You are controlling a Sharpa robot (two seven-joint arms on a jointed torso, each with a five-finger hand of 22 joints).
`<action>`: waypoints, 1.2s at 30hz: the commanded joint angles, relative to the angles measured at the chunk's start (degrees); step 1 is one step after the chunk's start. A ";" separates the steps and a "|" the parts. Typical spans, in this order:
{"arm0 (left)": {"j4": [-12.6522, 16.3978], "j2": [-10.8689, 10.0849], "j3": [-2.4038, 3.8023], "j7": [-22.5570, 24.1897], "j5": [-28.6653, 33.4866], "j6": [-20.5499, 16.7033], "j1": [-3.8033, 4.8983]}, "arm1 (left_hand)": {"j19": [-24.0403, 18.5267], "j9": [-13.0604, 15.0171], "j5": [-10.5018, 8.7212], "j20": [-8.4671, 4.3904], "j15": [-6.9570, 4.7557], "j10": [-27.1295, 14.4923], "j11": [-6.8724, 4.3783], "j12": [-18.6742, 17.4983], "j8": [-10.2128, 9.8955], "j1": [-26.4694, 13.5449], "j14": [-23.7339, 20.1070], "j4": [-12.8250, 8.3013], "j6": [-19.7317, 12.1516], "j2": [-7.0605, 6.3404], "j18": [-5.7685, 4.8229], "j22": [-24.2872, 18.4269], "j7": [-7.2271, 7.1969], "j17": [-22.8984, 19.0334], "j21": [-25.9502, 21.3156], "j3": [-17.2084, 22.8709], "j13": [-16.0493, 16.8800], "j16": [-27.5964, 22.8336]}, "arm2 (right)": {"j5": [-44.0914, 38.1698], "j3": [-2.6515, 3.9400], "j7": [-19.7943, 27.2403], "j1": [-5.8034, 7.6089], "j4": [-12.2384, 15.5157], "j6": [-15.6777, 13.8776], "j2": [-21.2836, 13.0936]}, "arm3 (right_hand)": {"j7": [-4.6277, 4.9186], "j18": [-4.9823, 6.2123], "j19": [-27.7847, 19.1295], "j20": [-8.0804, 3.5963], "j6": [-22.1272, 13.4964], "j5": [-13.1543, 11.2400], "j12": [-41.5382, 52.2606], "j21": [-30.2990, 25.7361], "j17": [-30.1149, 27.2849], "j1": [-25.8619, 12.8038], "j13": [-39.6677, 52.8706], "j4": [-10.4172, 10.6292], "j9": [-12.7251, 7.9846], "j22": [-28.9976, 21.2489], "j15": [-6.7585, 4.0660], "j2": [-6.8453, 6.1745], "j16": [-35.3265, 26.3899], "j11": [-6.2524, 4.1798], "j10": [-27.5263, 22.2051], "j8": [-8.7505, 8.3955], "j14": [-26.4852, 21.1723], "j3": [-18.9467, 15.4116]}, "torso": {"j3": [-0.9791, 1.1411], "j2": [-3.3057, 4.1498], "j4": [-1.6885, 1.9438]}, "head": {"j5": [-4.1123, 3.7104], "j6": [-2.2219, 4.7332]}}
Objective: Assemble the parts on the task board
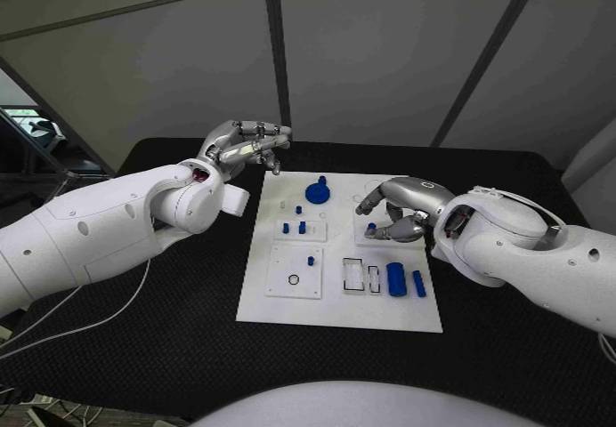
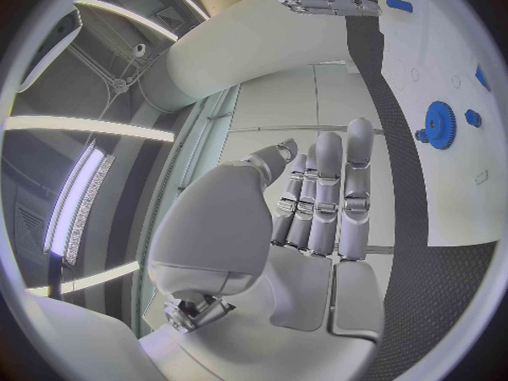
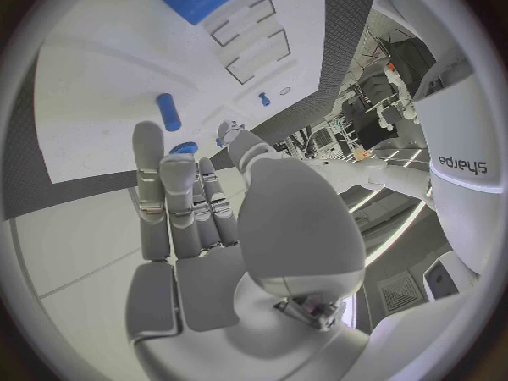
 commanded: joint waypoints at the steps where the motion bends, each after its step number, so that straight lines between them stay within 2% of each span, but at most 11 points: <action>1: 0.12 -0.03 0.06 1.52 -0.14 -0.10 0.10 | 0.09 0.09 0.23 0.22 0.16 -0.22 -0.01 0.28 0.40 -0.24 -0.13 0.05 -0.28 0.11 0.73 0.08 -0.21 -0.05 0.20 0.06 0.08 0.27 | -1.42 0.18 -2.44 0.18 -0.60 4.29 -0.16 | -0.23 -0.45 -0.39 0.10 -0.47 -0.08 0.64 -0.29 -0.34 0.77 0.09 0.20 0.09 -0.17 -0.01 0.22 0.15 0.13 -0.81 -0.01 -0.55 -0.94 | -0.07 0.08 0.03 | -0.16 0.09; 4: 0.15 0.00 0.06 1.54 -0.14 0.01 0.10 | 0.09 0.09 0.23 0.22 0.16 -0.22 -0.01 0.28 0.40 -0.24 -0.13 0.05 -0.28 0.11 0.73 0.08 -0.21 -0.05 0.20 0.06 0.08 0.27 | -2.75 0.25 -2.79 0.23 -1.04 5.50 -0.21 | -0.60 -0.52 -0.08 0.14 -0.73 -0.05 1.70 0.14 0.17 1.38 0.21 0.45 0.11 0.37 0.00 0.38 0.94 0.12 -1.30 0.01 -0.34 -1.92 | -0.01 0.10 0.12 | -0.22 0.01; 10: 0.05 -0.06 0.06 1.42 -0.14 0.21 0.10 | 0.09 0.09 0.23 0.22 0.16 -0.22 -0.01 0.28 0.40 -0.24 -0.13 0.05 -0.28 0.11 0.73 0.08 -0.21 -0.05 0.20 0.06 0.08 0.27 | -3.87 0.27 -3.08 0.24 -2.41 6.67 0.70 | -0.66 -0.52 0.02 0.13 -0.68 0.20 2.75 0.25 0.01 1.99 0.29 0.68 0.18 0.44 -0.03 0.77 1.29 0.08 -1.63 0.15 -0.34 -2.53 | -0.01 0.09 -0.08 | -0.24 -0.10; 20: 0.01 0.04 0.07 1.15 -0.14 0.42 0.10 | 0.10 0.10 0.24 0.22 0.15 -0.21 -0.02 0.37 0.48 -0.24 -0.11 0.04 -0.26 0.11 0.74 0.10 -0.21 -0.06 0.22 0.06 0.10 0.30 | -4.36 0.27 -2.73 0.23 -4.33 5.11 2.66 | -0.01 -0.70 0.73 -0.03 0.28 0.97 5.32 1.23 0.59 3.06 0.47 0.95 0.37 1.59 -0.29 2.10 2.48 -0.21 -1.22 0.68 0.16 -2.59 | -0.05 0.09 0.03 | -0.37 -0.18; 27: 0.00 0.09 0.07 1.02 -0.14 0.67 0.10 | 0.10 0.10 0.24 0.22 0.15 -0.21 -0.02 0.37 0.48 -0.24 -0.11 0.04 -0.26 0.11 0.74 0.10 -0.21 -0.06 0.22 0.06 0.10 0.30 | -4.86 0.25 -3.23 0.21 -5.47 6.78 3.82 | -0.01 -1.26 2.78 -0.43 1.10 0.96 8.28 3.90 2.40 3.84 0.31 1.11 0.35 4.90 -0.86 3.45 4.46 -0.90 2.56 0.92 1.80 -0.96 | 0.00 0.07 0.00 | -0.13 -0.49; 33: 0.00 0.02 0.07 0.96 -0.14 0.78 0.10 | 0.10 0.11 0.24 0.22 0.15 -0.23 -0.02 0.41 0.51 -0.25 -0.12 0.05 -0.27 0.13 0.74 0.11 -0.20 -0.06 0.22 0.07 0.10 0.31 | -5.12 0.23 -3.47 0.19 -5.96 7.98 4.14 | -0.07 -1.45 3.40 -0.64 2.37 0.85 8.77 4.88 2.94 3.86 -0.08 1.27 0.47 6.01 -1.02 3.38 5.18 -1.12 4.54 1.43 2.43 0.51 | -0.05 0.01 -0.02 | -0.11 -0.73; 36: 0.03 0.00 0.07 0.91 -0.14 0.85 0.10 | 0.10 0.11 0.24 0.22 0.15 -0.23 -0.02 0.41 0.51 -0.25 -0.12 0.05 -0.27 0.13 0.74 0.11 -0.20 -0.06 0.22 0.07 0.10 0.31 | -5.16 0.23 -3.52 0.19 -6.10 8.27 4.22 | -0.08 -1.45 3.39 -0.64 2.41 0.85 8.76 4.89 2.91 3.86 -0.10 1.28 0.47 6.01 -1.02 3.36 5.18 -1.12 4.59 1.44 2.43 0.57 | 0.01 0.04 0.01 | -0.05 -0.86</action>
